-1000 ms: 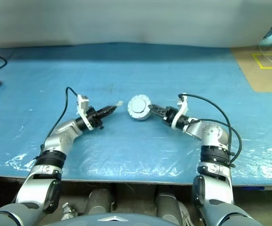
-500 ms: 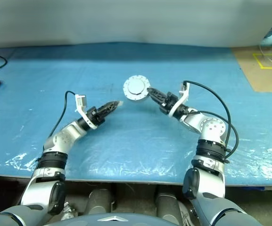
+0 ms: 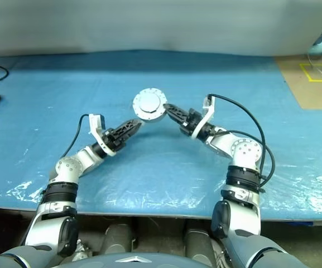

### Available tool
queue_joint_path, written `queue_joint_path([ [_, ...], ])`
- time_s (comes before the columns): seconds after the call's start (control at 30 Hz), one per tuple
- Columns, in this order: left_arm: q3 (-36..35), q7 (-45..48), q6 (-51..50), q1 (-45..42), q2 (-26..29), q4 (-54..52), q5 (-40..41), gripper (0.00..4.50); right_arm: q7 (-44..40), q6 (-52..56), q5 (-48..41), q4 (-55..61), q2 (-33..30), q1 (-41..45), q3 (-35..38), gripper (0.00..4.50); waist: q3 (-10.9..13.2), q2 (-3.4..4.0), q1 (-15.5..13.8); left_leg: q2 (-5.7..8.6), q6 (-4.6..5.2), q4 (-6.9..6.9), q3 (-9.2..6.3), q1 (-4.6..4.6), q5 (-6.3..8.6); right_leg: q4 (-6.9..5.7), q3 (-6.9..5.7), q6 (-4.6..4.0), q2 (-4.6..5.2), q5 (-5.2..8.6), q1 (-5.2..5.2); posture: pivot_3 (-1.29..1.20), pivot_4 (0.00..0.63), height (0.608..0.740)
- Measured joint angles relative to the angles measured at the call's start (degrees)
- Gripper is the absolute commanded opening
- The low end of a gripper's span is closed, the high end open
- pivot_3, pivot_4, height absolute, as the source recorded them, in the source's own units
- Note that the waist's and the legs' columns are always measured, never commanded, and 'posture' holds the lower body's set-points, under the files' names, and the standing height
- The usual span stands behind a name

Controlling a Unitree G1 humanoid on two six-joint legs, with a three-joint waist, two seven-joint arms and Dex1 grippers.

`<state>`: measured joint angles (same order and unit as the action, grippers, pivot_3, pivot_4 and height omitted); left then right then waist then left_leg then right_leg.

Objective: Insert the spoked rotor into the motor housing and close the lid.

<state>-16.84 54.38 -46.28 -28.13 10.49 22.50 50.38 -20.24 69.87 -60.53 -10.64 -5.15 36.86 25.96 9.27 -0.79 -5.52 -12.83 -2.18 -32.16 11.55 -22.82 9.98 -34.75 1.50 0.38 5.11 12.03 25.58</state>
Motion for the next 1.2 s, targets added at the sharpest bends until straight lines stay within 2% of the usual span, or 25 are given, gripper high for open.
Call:
queue_joint_path([
  [0.37,-2.1,-2.2,-1.8,-0.6,-2.0,0.0,2.6,4.46,-0.1,0.7,-0.3,2.8,-0.2,-2.9,-4.9,1.09,0.0,0.0,0.0,0.02,0.0,-0.06,-0.08,-0.06,0.0,-0.02,0.0,0.05,0.0,-0.03,-0.01,0.0,0.15,0.74],
  [0.67,-0.9,0.8,-2.2,1.0,-2.4,-1.5,2.7,4.46,-0.3,0.8,-0.3,5.0,-0.3,-4.2,-8.3,1.09,0.0,-0.01,0.0,0.03,0.0,-0.1,-0.13,-0.05,-0.01,-0.03,0.0,0.06,0.0,-0.03,-0.06,0.0,0.15,0.74],
  [0.77,-0.9,1.4,-2.3,1.6,-2.5,-1.8,3.0,3.88,-0.6,0.8,-0.3,5.1,-0.3,-4.2,-8.9,1.09,0.0,-0.01,0.0,0.03,0.0,-0.12,-0.16,-0.05,-0.01,-0.05,0.0,0.06,0.0,-0.03,-0.07,0.0,0.15,0.74],
  [0.87,-1.6,0.9,-2.2,1.7,-2.8,-1.5,3.8,2.91,-1.4,0.5,-0.5,5.1,-0.3,-4.2,-9.0,1.09,0.0,-0.01,0.0,0.03,0.0,-0.16,-0.19,-0.05,-0.01,-0.05,0.0,0.06,0.0,-0.03,-0.12,0.0,0.15,0.74],
  [0.9,-1.8,0.9,-2.3,1.8,-3.1,-1.3,4.3,2.73,-1.6,0.2,-0.5,5.1,-0.3,-4.2,-9.0,1.09,0.0,-0.01,0.0,0.04,0.0,-0.17,-0.2,-0.05,-0.01,-0.05,0.0,0.06,0.0,-0.03,-0.14,0.0,0.15,0.74],
  [1.2,-1.8,0.6,-1.6,0.4,-3.7,1.6,4.7,2.71,-1.7,-1.2,-0.1,4.9,-0.8,-4.2,-9.4,1.09,0.0,-0.01,0.0,0.05,0.0,-0.29,-0.34,-0.03,-0.01,-0.07,0.0,0.06,0.01,-0.04,-0.29,0.0,0.15,0.74],
])
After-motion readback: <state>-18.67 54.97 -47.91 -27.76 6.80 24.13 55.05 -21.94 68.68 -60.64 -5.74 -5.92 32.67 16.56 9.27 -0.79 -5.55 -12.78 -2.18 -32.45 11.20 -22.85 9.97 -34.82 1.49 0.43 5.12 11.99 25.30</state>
